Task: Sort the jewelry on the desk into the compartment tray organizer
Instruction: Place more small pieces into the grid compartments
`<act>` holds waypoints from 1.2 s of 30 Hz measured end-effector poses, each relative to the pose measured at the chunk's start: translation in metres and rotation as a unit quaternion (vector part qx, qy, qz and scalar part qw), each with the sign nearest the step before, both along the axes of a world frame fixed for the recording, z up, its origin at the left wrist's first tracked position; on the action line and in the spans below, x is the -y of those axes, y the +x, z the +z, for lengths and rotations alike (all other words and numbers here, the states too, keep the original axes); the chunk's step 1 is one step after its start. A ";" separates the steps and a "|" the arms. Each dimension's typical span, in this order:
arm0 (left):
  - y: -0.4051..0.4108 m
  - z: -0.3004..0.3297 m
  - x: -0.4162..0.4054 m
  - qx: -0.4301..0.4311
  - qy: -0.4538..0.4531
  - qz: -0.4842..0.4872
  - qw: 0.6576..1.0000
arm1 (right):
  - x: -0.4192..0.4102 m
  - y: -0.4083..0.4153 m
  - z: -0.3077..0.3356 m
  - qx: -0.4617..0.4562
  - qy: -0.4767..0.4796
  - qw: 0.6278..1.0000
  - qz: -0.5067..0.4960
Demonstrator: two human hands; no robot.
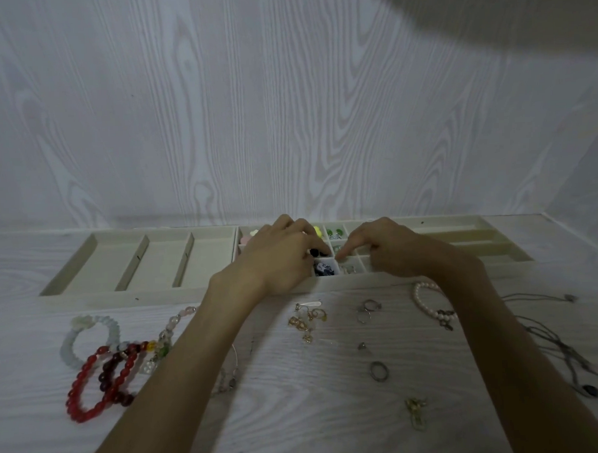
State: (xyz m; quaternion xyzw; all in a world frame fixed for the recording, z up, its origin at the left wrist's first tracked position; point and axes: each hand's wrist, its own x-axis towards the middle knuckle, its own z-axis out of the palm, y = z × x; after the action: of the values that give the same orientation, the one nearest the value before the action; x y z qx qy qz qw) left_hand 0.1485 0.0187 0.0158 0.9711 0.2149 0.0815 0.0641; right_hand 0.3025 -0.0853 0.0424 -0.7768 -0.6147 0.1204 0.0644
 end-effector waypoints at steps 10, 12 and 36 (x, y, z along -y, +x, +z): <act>0.000 -0.005 0.000 -0.063 0.019 0.011 0.998 | -0.007 -0.008 -0.016 0.105 -0.078 0.990 0.046; 0.001 -0.006 -0.001 -0.055 0.011 0.007 0.998 | -0.005 -0.007 -0.015 0.094 -0.073 0.992 0.040; 0.000 -0.011 -0.001 -0.009 0.030 0.028 0.999 | -0.006 -0.004 -0.017 0.071 0.027 0.997 0.007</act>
State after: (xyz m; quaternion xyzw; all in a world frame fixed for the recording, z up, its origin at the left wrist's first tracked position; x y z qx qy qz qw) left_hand 0.1482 0.0200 0.0044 0.9670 0.2396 0.0813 0.0311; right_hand 0.2984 -0.0794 0.0259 -0.7771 -0.6262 0.0488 0.0410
